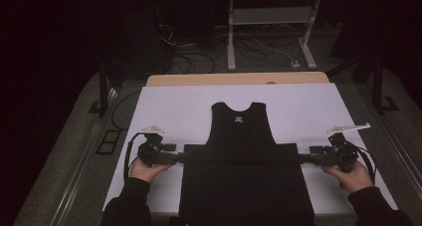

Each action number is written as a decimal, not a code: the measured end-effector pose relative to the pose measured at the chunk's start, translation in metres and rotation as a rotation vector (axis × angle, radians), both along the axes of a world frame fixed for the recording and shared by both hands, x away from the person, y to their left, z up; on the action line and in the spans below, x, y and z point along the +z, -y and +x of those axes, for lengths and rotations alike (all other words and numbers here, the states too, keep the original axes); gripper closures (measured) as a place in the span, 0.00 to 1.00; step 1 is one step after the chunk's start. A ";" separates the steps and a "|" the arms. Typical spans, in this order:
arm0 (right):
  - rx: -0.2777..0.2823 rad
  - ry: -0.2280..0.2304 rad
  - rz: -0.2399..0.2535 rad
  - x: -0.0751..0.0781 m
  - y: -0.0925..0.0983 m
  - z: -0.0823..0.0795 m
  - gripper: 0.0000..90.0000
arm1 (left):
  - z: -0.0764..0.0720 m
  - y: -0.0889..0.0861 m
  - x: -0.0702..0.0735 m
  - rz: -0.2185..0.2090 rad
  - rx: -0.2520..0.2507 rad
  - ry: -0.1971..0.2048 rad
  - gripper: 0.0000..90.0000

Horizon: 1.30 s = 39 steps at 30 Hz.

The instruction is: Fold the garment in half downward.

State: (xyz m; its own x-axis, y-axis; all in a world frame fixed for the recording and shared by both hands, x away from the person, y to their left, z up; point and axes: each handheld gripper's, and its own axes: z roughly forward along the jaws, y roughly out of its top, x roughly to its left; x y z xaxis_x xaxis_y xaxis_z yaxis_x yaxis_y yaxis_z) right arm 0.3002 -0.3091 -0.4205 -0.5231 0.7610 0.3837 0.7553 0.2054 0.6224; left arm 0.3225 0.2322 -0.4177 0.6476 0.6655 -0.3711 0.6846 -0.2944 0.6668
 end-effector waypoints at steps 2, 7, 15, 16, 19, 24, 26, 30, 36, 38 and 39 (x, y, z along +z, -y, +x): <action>-0.017 0.022 0.013 0.003 0.001 0.000 0.15 | 0.000 0.001 0.000 -0.001 -0.005 0.006 0.11; -0.018 0.040 0.025 0.006 0.004 0.000 0.00 | 0.002 0.001 0.000 0.018 0.004 0.028 0.01; 0.006 0.076 0.022 0.010 0.003 0.005 0.00 | 0.007 0.001 0.004 0.020 0.011 0.064 0.00; 0.011 0.074 0.019 0.010 0.002 0.007 0.00 | 0.008 0.001 0.005 0.027 0.009 0.067 0.00; 0.014 0.074 0.010 0.010 0.001 0.009 0.00 | 0.010 0.000 0.007 0.024 0.013 0.086 0.00; 0.013 0.089 0.005 0.014 0.000 0.014 0.00 | 0.012 0.003 0.010 0.050 -0.005 0.110 0.00; 0.016 0.097 0.010 0.015 0.000 0.017 0.00 | 0.013 0.005 0.011 0.051 -0.006 0.113 0.00; 0.021 0.099 0.011 0.018 -0.001 0.020 0.00 | 0.016 0.008 0.013 0.056 -0.006 0.121 0.00; 0.026 0.108 0.006 0.022 -0.004 0.023 0.00 | 0.019 0.014 0.017 0.054 -0.014 0.132 0.00; 0.030 0.112 0.005 0.023 -0.004 0.023 0.00 | 0.020 0.016 0.018 0.072 -0.008 0.139 0.00; 0.022 0.122 0.002 0.025 -0.004 0.025 0.00 | 0.021 0.016 0.018 0.078 -0.010 0.140 0.00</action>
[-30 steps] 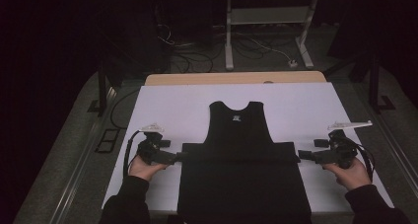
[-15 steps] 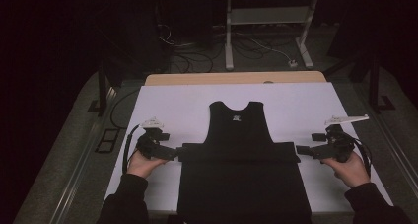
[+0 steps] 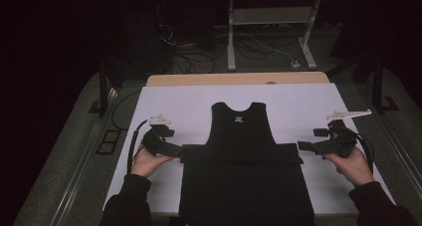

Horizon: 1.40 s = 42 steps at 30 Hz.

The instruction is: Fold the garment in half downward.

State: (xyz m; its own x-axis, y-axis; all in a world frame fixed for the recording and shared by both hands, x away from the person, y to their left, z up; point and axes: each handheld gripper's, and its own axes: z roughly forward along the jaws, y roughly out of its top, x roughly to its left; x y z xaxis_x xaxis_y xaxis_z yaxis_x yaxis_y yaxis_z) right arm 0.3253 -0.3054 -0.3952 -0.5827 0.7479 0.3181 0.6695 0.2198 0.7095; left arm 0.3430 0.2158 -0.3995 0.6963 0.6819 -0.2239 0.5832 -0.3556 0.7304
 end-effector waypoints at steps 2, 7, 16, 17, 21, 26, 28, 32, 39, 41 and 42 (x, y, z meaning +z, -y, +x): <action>-0.005 0.006 0.002 0.001 0.001 0.001 0.00 | 0.001 0.000 0.001 -0.003 0.001 0.001 0.00; -0.011 0.019 0.006 0.008 0.001 0.008 0.00 | 0.006 0.000 0.008 -0.008 0.005 0.015 0.00; -0.003 0.031 -0.002 0.020 0.000 0.019 0.00 | 0.016 -0.001 0.013 -0.002 0.009 0.013 0.00; -0.003 0.033 -0.004 0.021 0.000 0.020 0.00 | 0.017 -0.001 0.015 0.003 0.006 0.014 0.00; 0.003 0.043 -0.009 0.028 -0.001 0.022 0.00 | 0.019 0.001 0.021 0.007 -0.003 0.023 0.00; 0.005 0.044 -0.009 0.032 0.000 0.028 0.00 | 0.026 0.005 0.027 0.005 -0.013 0.027 0.00; 0.006 0.046 -0.010 0.034 0.000 0.030 0.00 | 0.029 0.006 0.030 0.008 -0.017 0.029 0.00; 0.012 0.039 -0.016 0.034 -0.001 0.037 0.00 | 0.035 0.011 0.033 0.020 -0.026 0.026 0.00; 0.010 0.030 -0.021 0.035 -0.002 0.048 0.00 | 0.046 0.013 0.035 0.026 -0.034 0.022 0.00; 0.014 0.026 -0.026 0.035 -0.002 0.050 0.00 | 0.048 0.014 0.035 0.027 -0.035 0.021 0.00; 0.011 0.024 -0.027 0.035 -0.002 0.051 0.00 | 0.050 0.014 0.035 0.029 -0.036 0.024 0.00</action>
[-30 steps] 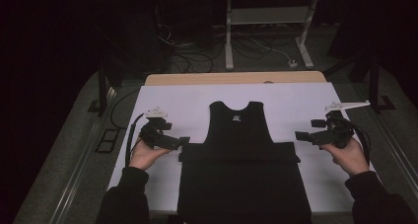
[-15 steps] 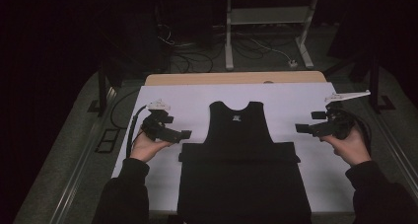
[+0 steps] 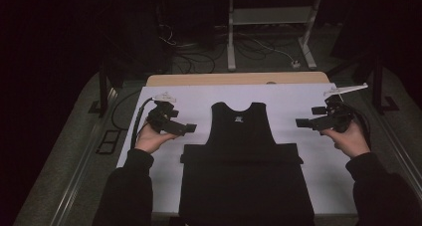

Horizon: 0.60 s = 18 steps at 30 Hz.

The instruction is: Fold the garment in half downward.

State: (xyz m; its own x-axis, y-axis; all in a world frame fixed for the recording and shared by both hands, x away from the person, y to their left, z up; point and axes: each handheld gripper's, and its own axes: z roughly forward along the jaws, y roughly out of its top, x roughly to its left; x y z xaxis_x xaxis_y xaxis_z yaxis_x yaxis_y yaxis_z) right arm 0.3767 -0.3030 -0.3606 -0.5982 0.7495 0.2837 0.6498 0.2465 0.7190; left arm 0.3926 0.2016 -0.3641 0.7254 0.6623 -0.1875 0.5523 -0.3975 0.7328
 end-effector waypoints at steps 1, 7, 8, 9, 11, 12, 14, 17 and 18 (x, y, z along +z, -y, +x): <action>0.001 0.001 0.000 0.000 0.000 0.001 0.00 | 0.001 0.000 0.000 0.003 -0.001 0.001 0.00; -0.003 -0.006 -0.005 -0.001 -0.001 0.010 0.00 | 0.008 0.004 0.000 -0.009 0.001 0.003 0.00; -0.005 -0.006 -0.005 -0.001 -0.001 0.012 0.00 | 0.009 0.004 0.000 -0.006 0.000 0.004 0.00; -0.003 -0.009 -0.003 -0.001 -0.002 0.013 0.00 | 0.011 0.004 0.000 0.001 -0.005 0.002 0.00; -0.005 -0.008 -0.004 -0.002 -0.003 0.015 0.00 | 0.015 0.006 0.000 -0.005 0.003 -0.003 0.00; -0.005 -0.009 -0.003 -0.002 -0.003 0.016 0.00 | 0.017 0.006 0.000 0.001 0.000 -0.006 0.00; -0.008 -0.012 -0.002 -0.002 -0.004 0.019 0.00 | 0.021 0.007 -0.002 0.004 -0.003 -0.018 0.00; -0.006 -0.017 -0.003 -0.002 -0.005 0.023 0.00 | 0.026 0.008 -0.004 0.013 -0.007 -0.029 0.00; -0.007 -0.020 -0.003 -0.002 -0.005 0.025 0.00 | 0.027 0.009 -0.005 0.007 -0.003 -0.030 0.00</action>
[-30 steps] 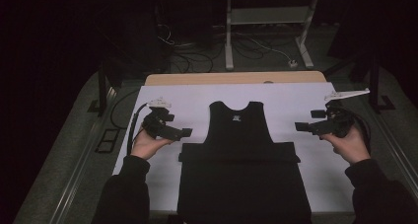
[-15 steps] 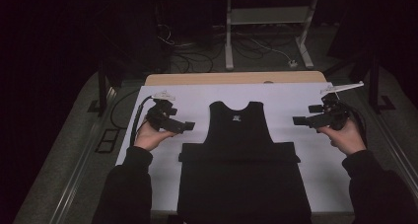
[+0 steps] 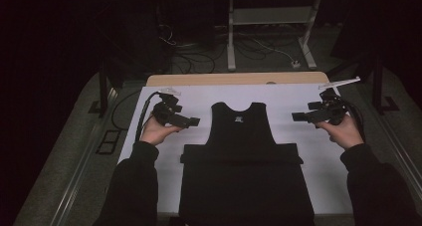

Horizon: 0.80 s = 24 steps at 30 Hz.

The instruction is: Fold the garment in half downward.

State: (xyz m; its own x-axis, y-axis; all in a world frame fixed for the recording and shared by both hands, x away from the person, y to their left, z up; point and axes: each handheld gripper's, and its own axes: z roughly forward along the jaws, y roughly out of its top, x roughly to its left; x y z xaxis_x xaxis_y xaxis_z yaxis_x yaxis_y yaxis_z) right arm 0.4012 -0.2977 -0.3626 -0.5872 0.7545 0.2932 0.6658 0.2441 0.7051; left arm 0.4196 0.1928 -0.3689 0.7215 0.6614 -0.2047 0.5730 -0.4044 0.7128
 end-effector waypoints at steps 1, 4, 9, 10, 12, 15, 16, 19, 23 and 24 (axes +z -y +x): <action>0.000 0.000 -0.002 0.000 0.000 0.002 0.00 | 0.001 0.000 -0.001 -0.001 0.000 -0.002 0.00; 0.003 -0.007 0.002 -0.001 -0.002 0.006 0.00 | 0.006 0.001 -0.005 -0.002 0.008 -0.012 0.00; -0.004 -0.015 0.018 -0.005 -0.002 0.013 0.00 | 0.012 0.001 -0.010 -0.006 0.025 -0.020 0.00; -0.009 -0.016 0.019 -0.006 -0.003 0.015 0.00 | 0.013 0.001 -0.010 -0.016 0.027 -0.024 0.00; -0.012 -0.021 0.019 -0.008 -0.003 0.017 0.00 | 0.015 0.002 -0.011 -0.005 0.021 -0.022 0.00; -0.015 -0.033 0.019 -0.011 -0.003 0.021 0.00 | 0.018 0.004 -0.012 -0.016 0.021 -0.022 0.00; -0.014 -0.036 0.016 -0.013 -0.003 0.022 0.00 | 0.019 0.004 -0.012 -0.021 0.024 -0.023 0.00; -0.015 -0.041 0.012 -0.017 -0.004 0.025 0.00 | 0.021 0.006 -0.013 -0.022 0.027 -0.024 0.00; -0.015 -0.046 0.010 -0.022 -0.005 0.028 0.00 | 0.025 0.008 -0.018 -0.046 0.035 -0.032 0.00; -0.013 -0.046 0.011 -0.023 -0.006 0.028 0.00 | 0.026 0.008 -0.019 -0.051 0.036 -0.034 0.00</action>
State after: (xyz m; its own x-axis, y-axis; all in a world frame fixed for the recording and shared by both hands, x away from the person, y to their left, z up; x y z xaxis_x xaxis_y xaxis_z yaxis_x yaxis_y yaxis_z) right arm 0.4296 -0.2920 -0.3856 -0.5628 0.7588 0.3277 0.7007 0.2277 0.6761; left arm 0.4452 0.1843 -0.3881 0.6895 0.6749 -0.2628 0.6109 -0.3470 0.7116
